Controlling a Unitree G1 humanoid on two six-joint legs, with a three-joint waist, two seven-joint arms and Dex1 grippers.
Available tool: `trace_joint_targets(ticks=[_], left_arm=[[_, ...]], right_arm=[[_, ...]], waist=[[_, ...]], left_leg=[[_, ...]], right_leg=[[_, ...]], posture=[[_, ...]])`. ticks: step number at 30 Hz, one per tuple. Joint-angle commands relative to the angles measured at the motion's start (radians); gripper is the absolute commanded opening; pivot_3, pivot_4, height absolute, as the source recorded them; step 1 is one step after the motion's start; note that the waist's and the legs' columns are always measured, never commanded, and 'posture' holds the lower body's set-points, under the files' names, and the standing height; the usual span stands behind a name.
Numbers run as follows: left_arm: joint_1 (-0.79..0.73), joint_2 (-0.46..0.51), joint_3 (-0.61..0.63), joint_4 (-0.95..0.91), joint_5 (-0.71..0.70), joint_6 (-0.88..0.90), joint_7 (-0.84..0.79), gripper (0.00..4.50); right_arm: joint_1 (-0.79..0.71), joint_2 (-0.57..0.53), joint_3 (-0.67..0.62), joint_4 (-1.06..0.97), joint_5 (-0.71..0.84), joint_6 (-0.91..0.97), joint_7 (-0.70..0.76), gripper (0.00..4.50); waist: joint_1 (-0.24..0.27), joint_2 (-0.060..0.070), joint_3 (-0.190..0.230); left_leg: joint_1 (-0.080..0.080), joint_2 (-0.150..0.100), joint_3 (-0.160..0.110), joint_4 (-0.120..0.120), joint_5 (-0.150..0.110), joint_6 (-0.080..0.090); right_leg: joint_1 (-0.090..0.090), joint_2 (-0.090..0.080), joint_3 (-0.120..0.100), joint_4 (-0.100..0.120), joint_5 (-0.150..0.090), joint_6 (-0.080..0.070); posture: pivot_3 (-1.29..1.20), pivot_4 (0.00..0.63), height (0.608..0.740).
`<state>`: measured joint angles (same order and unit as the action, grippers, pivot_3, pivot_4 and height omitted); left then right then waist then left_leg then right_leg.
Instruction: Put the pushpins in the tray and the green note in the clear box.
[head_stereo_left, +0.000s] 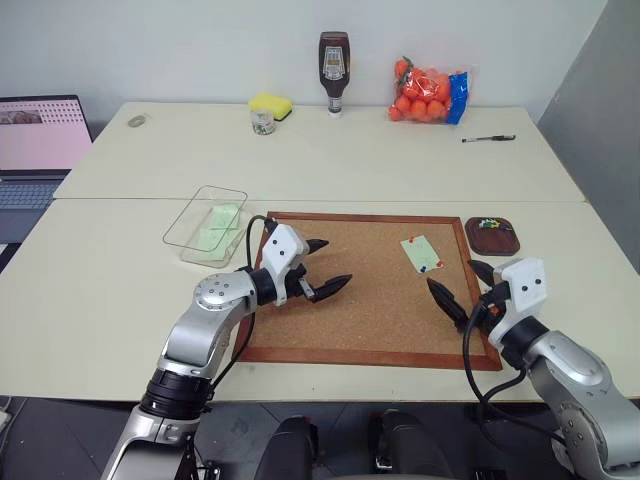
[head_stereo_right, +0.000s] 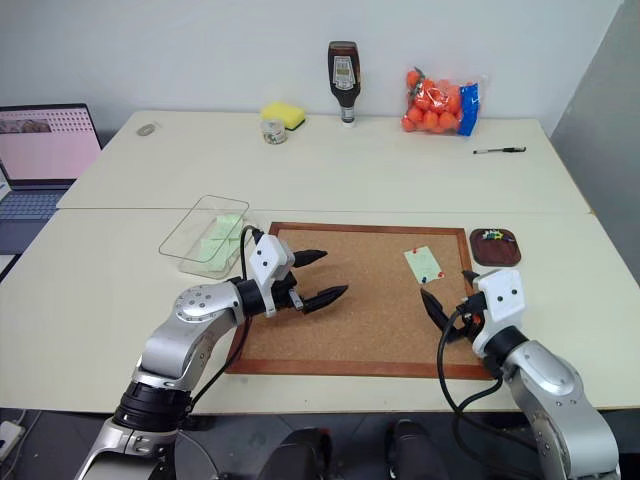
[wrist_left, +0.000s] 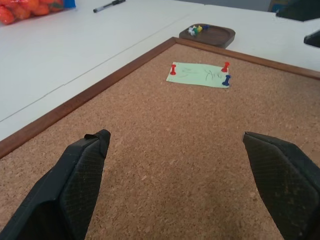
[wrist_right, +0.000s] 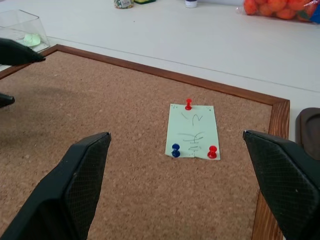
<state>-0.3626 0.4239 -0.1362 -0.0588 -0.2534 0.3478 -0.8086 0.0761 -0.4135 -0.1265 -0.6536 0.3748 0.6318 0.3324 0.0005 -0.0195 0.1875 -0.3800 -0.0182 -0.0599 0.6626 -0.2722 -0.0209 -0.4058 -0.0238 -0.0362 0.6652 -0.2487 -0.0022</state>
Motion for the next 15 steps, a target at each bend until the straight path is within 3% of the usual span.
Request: trace_joint_targets(ticks=[1, 15], left_arm=[[-0.030, 0.005, -0.012, 0.026, 0.014, -0.032, -0.021, 3.78], [-0.053, -0.023, -0.054, 0.115, 0.073, -0.057, -0.007, 1.13]], right_arm=[[-0.120, -0.010, 0.050, 0.071, -0.047, 0.032, -0.030, 4.50], [-0.437, 0.029, 0.122, 0.369, -0.122, 0.057, -0.044, 4.50]], waist=[[-0.002, 0.000, 0.000], [-0.002, 0.000, 0.000]], left_leg=[[0.000, 0.000, 0.000, 0.000, 0.000, 0.000], [0.000, 0.000, 0.001, 0.000, 0.000, 0.001]], right_leg=[[0.000, 0.000, 0.000, 0.000, 0.000, 0.000], [-0.001, 0.000, 0.001, 0.000, 0.001, -0.001]], posture=[[0.00, 0.150, 0.740], [0.00, 0.150, 0.740]])
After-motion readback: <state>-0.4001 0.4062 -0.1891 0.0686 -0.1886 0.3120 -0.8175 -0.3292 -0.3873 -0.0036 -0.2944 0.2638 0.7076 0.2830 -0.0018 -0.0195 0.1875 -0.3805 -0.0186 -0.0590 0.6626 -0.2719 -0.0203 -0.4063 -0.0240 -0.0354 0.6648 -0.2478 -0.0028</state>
